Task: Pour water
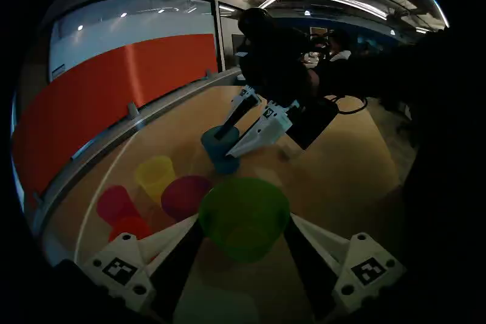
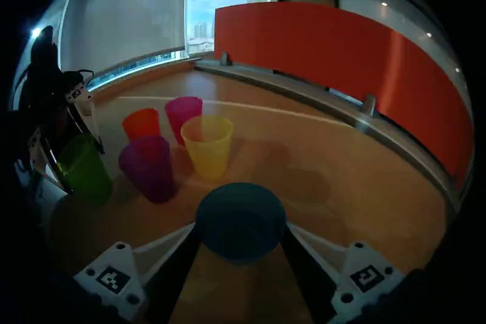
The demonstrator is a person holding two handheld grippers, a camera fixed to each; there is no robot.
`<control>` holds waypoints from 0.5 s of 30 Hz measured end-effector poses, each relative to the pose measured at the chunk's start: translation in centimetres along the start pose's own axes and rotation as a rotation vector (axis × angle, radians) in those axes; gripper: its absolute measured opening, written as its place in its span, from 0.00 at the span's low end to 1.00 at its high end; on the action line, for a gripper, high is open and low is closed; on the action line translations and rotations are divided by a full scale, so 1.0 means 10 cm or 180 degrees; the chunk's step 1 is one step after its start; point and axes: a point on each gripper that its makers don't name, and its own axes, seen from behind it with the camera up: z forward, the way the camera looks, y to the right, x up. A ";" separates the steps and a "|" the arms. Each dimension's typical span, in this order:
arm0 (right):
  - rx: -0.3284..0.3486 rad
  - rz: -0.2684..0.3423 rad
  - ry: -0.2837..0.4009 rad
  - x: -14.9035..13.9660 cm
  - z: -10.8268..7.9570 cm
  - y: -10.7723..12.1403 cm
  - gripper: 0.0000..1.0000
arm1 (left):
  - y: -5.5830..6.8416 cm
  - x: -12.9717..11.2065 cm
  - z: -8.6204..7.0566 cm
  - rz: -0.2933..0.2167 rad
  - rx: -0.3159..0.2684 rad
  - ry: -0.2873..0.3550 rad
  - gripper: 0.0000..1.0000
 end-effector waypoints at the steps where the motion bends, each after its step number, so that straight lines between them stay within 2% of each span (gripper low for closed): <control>1: -0.0001 -0.0002 0.0015 0.02 -0.02 -0.01 0.89 | 0.00 0.01 -0.01 -0.0008 0.0008 0.0007 0.86; 8: -0.0001 0.0008 0.0181 0.22 -0.21 -0.05 0.90 | -0.02 0.11 -0.05 -0.0045 0.0091 0.0075 0.86; 15: -0.0010 0.0005 0.0495 0.57 -0.46 -0.09 0.89 | -0.09 0.21 -0.15 -0.0051 0.0214 0.0163 0.86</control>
